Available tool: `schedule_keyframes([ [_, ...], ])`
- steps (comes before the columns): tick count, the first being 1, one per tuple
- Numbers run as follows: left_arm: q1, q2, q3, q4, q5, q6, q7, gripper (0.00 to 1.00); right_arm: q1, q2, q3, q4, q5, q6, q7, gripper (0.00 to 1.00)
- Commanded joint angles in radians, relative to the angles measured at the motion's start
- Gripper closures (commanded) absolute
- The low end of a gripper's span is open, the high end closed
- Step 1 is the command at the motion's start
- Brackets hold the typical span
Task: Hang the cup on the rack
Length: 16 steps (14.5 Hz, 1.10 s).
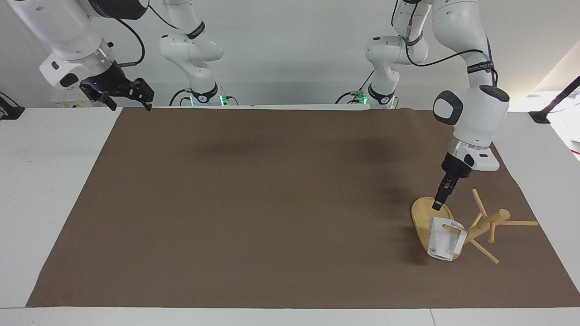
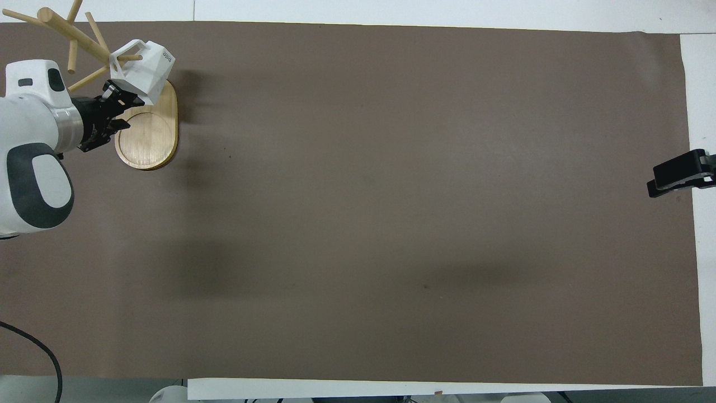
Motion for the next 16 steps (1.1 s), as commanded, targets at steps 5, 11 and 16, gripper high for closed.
schedule_keyframes([
  [5,0.03,-0.13,-0.008,0.196,0.22,-0.553,0.165,0.01,0.012,-0.02,-0.003,-0.026,-0.007,0.007,0.007,0.0],
  [11,0.036,0.003,-0.004,0.607,0.228,-1.077,0.633,0.01,0.012,-0.02,-0.003,-0.026,-0.007,0.006,0.007,0.0],
  [16,0.045,-0.01,0.0,0.609,0.226,-1.08,0.703,0.01,0.012,-0.02,-0.003,-0.026,-0.007,0.006,0.007,0.0],
])
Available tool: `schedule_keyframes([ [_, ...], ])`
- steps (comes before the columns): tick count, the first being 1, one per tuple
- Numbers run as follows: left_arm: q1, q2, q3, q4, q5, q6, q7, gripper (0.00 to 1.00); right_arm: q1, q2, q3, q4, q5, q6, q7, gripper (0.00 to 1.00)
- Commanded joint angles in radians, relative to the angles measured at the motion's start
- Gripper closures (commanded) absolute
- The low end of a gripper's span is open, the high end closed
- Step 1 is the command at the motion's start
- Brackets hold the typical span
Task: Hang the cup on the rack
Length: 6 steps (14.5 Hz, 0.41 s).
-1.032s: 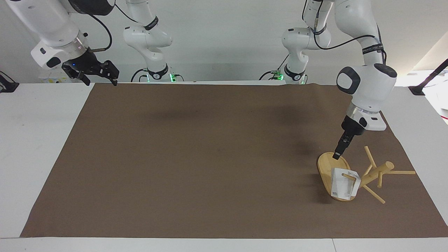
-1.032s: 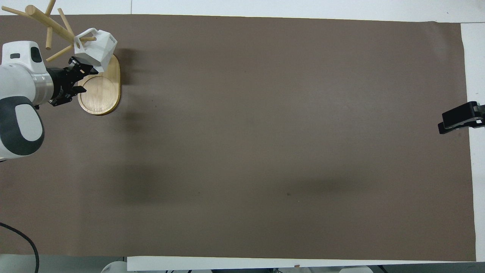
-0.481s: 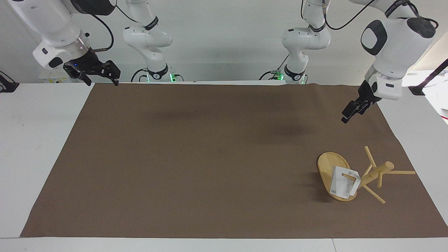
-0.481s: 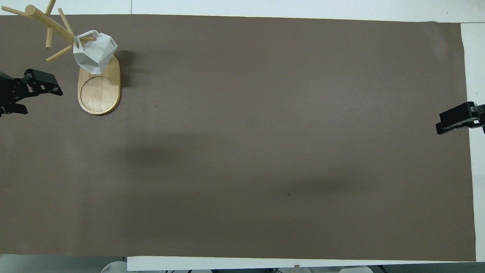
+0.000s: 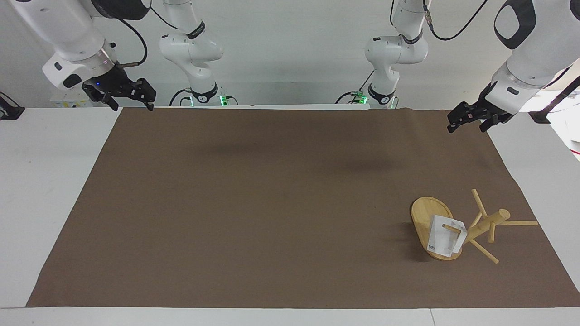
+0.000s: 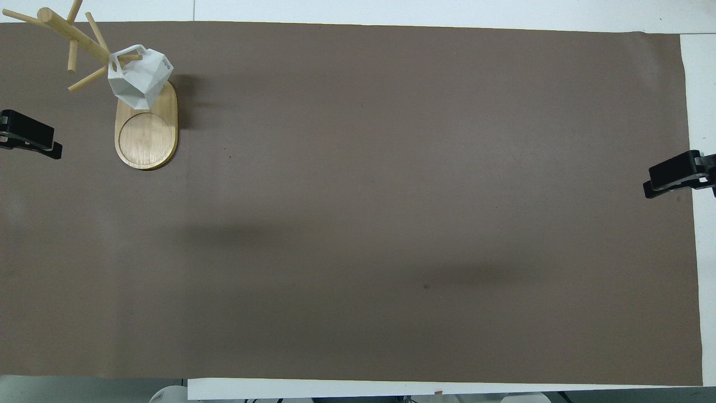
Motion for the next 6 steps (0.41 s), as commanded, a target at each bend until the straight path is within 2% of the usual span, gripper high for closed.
schedule_keyframes([
  [1,0.028,0.016,0.0,0.034,0.025,-0.037,0.031,0.01,0.004,-0.02,-0.002,-0.024,-0.007,0.006,0.007,0.0],
  [4,0.019,-0.001,-0.012,0.033,0.138,-0.06,0.028,0.0,0.004,-0.02,-0.002,-0.024,-0.007,0.006,0.007,0.0],
  [6,0.018,-0.007,-0.017,0.031,0.143,-0.072,0.026,0.0,0.004,-0.02,-0.003,-0.024,-0.007,0.006,0.007,0.0],
])
